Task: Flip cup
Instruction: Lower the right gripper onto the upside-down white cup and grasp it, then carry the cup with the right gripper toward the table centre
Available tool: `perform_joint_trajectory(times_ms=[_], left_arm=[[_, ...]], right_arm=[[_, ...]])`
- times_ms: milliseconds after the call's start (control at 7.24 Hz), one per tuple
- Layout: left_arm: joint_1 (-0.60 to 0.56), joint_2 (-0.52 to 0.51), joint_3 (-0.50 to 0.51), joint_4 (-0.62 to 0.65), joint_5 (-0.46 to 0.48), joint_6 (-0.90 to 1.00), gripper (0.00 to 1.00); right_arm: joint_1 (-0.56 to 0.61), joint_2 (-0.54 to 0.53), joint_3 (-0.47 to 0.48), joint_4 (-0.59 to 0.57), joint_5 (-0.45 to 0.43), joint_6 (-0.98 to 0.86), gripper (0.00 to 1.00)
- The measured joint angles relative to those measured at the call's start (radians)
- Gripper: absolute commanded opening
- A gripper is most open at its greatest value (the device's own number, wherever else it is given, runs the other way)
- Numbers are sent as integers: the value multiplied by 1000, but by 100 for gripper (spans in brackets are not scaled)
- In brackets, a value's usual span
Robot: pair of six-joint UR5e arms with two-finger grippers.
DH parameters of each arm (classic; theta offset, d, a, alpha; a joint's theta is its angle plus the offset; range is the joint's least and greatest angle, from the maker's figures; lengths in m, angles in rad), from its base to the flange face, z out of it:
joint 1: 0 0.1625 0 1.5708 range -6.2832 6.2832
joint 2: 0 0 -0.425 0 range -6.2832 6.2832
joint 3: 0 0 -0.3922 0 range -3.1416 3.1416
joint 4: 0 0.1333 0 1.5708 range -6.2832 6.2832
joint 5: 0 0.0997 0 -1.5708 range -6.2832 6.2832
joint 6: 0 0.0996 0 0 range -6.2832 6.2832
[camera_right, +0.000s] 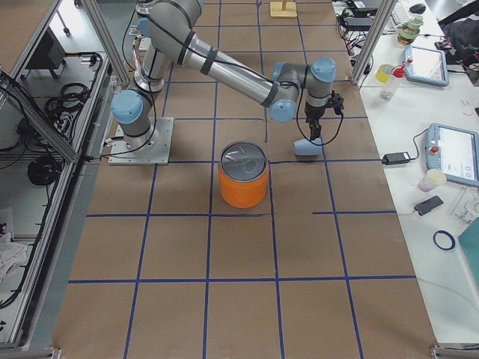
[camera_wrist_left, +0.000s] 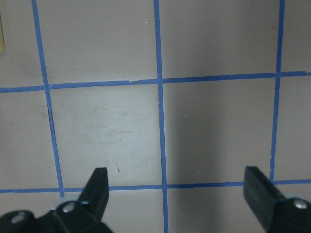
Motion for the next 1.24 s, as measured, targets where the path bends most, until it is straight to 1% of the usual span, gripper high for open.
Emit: perform_joint_trajectory(times_ms=[276,415,553,691,829,1106,1244], left_arm=[[0,0,0,1,-1,-2,100],[0,0,0,1,-1,-3,100],[0,-1,0,1,-2,-3,100],[0,-1,0,1,-1,-2,100],[0,-1,0,1,-1,-2,100],[0,-1,0,1,-1,-1,100],[0,-1,1,1,-1,0,100]], right_arm=[[-15,60,6,-64,0,-53,100],[-16,79,6,-80,1,-59,98],[-17,97,7,-93,2,-61,80],[-18,108,7,-101,5,-61,66],[-18,111,7,-103,10,-59,56],[-17,99,4,-95,23,-55,56],[-9,75,3,-76,41,-53,56]])
